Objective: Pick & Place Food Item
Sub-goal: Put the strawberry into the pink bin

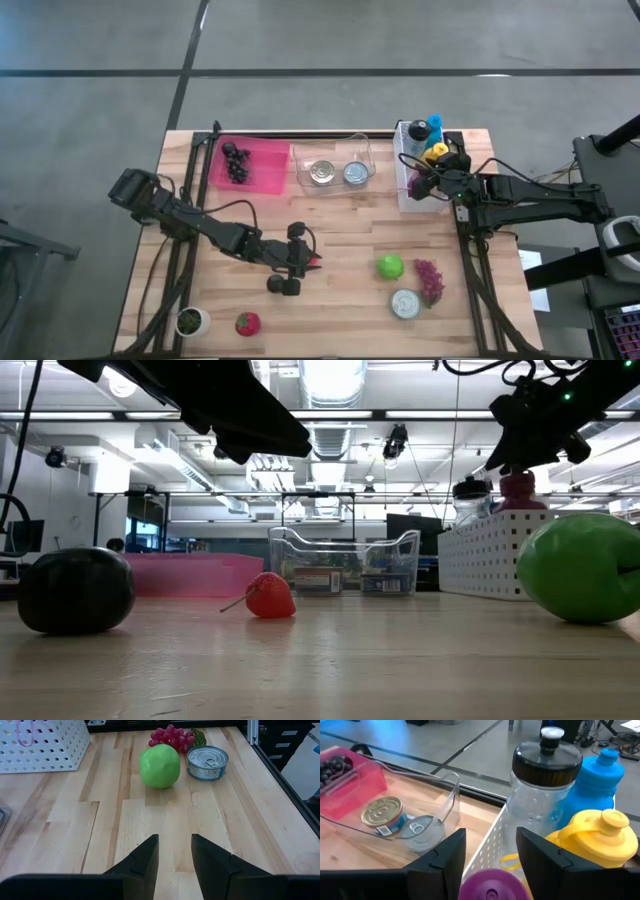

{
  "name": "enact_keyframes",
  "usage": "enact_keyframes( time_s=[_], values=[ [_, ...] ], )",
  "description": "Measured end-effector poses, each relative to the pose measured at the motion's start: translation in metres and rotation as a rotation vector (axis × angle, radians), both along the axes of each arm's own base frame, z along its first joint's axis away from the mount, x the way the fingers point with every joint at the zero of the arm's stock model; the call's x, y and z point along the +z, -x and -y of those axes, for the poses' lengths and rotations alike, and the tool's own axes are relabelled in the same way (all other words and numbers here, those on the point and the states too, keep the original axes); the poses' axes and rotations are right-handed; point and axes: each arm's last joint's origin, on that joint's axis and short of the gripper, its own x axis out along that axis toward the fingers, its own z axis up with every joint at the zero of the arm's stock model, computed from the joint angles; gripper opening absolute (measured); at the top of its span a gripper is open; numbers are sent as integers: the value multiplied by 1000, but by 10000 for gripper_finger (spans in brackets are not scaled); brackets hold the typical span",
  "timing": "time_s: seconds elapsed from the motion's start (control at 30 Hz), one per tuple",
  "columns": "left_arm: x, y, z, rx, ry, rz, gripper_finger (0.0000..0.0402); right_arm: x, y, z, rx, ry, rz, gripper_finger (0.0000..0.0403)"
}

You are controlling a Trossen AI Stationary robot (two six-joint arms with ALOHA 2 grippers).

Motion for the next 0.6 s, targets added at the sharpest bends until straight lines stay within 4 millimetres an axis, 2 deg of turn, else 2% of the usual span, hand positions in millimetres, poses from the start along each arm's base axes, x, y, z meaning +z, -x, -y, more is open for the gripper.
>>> enact_keyframes(
  time_s=[0.17, 0.33, 0.47, 0.6],
  values=[
    [0, 0, 0, 0, 0, 0, 122, 11, 0, 0, 8, 13, 17, 195],
    [0, 0, 0, 1, 0, 0, 122, 31, 1, -1, 51, 30, 38, 201],
    [0, 0, 0, 1, 1, 0, 122, 49, 0, -3, 196, 20, 43, 195],
    [0, 0, 0, 1, 1, 0, 122, 54, -4, -8, 384, -4, 44, 185]
  ],
)
